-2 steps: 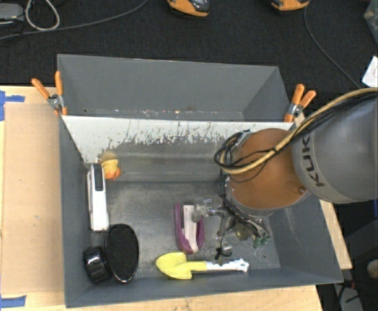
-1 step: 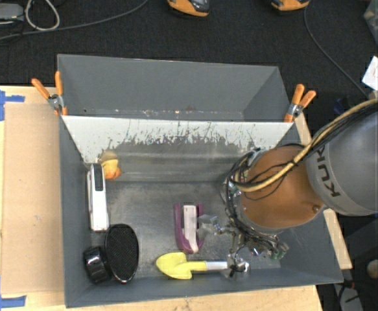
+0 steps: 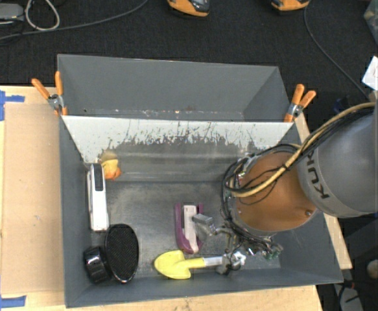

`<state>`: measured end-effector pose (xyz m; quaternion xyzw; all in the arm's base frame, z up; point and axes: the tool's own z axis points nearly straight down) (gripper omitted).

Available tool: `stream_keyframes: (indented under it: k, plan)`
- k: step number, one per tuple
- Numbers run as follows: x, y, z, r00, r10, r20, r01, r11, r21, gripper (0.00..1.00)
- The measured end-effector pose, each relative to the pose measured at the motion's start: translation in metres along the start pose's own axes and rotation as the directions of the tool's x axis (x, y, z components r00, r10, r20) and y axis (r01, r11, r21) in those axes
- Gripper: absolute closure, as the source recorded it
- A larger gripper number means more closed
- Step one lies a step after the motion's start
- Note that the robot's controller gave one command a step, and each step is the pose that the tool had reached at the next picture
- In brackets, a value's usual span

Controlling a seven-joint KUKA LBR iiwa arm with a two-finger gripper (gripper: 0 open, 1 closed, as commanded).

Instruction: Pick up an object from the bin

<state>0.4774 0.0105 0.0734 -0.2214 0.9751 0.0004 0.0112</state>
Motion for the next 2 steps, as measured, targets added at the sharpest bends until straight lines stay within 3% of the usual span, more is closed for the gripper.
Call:
stream_keyframes:
  k: [1, 2]
  plan:
    - [-0.0264, 0.0639, 0.0009, 1.000, 0.007, 0.000, -0.007, 1.000, -0.004, 1.00]
    - [-0.0264, 0.0638, 0.0009, 1.000, 0.007, 0.000, -0.007, 1.000, -0.004, 1.00]
